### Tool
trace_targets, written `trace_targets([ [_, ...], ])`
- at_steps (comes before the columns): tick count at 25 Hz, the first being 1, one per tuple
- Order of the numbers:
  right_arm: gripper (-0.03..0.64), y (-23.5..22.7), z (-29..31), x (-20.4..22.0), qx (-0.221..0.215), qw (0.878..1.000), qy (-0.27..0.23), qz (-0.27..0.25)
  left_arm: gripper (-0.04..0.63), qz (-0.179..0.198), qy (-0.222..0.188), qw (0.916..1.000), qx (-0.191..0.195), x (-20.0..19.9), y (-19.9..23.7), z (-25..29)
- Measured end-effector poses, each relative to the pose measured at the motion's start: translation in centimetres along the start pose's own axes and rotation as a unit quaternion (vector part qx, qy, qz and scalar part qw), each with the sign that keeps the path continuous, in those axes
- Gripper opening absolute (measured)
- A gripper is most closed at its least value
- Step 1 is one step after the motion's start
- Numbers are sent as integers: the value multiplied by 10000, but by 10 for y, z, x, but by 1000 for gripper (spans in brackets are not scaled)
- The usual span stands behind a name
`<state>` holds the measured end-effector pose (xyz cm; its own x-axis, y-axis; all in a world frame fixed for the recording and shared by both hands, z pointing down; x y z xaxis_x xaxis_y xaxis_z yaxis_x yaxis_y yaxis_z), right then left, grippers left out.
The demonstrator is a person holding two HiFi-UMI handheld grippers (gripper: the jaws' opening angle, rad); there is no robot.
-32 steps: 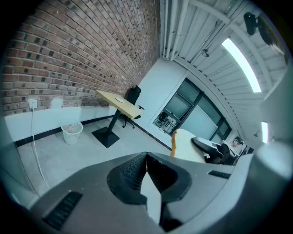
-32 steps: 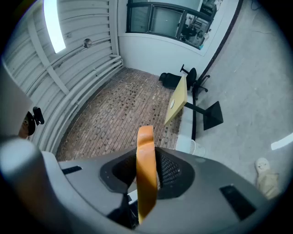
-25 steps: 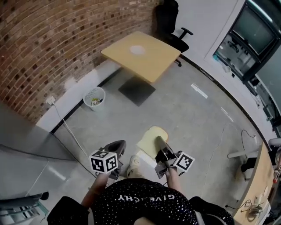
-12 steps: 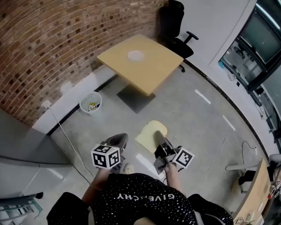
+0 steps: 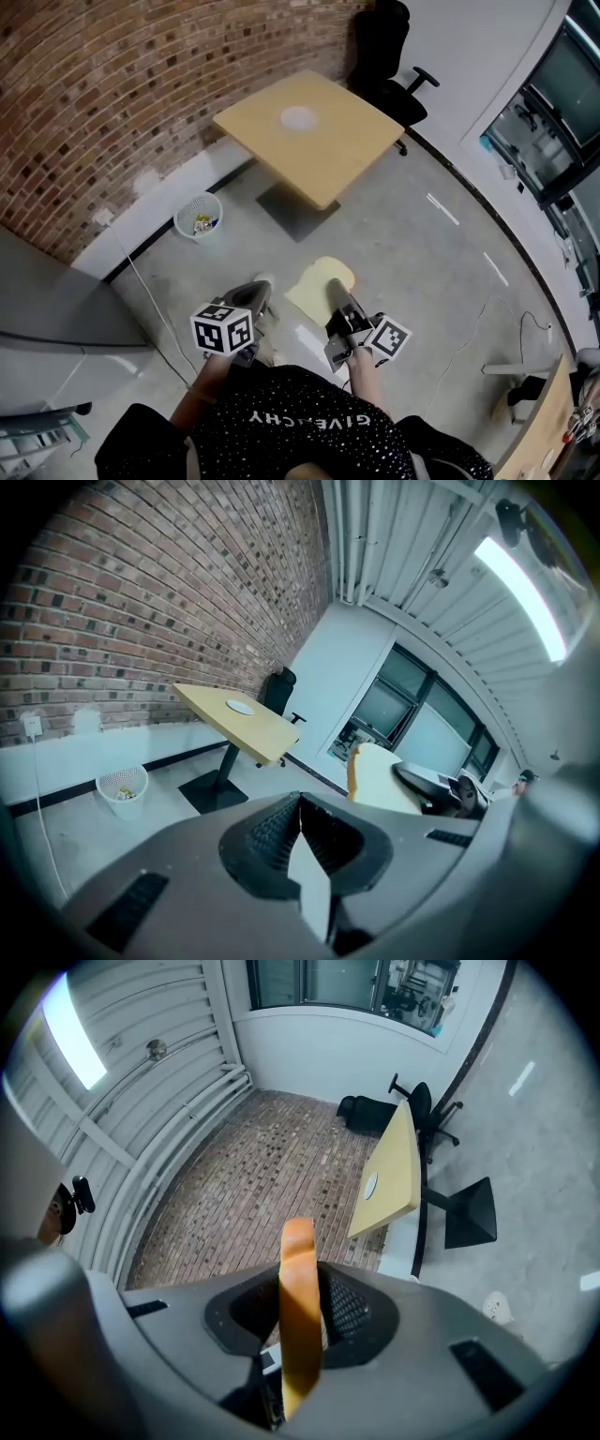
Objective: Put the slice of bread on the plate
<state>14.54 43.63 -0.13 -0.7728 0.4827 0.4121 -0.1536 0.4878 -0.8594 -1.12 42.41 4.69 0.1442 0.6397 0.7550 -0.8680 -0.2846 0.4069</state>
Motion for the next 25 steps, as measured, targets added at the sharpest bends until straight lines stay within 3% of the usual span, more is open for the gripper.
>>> trace_targets([
  [8,98,-38,39,-18,133,9998,55,140,11,-3,38,9999,139,-39,10,47],
  [14,98,-61,100,-55,153,9998,41,83,12,-199,-22,9995,229,-92,37,87],
  [25,98,-108,224,-109,192,9996,88,-208,11,-196,-106,9991,359,-197,101,163],
])
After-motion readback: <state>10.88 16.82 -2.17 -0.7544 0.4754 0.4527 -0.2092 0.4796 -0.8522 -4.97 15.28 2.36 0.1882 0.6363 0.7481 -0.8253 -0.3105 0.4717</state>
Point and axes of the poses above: the fingertips, and each gripper's own axes: z forward along the fingers, y to its left, x out of its underside, the point moved 1 cm from there along -z, backward along the fingers, and after that the axes turned 15 degrees about -x, right-handed, at the moved point
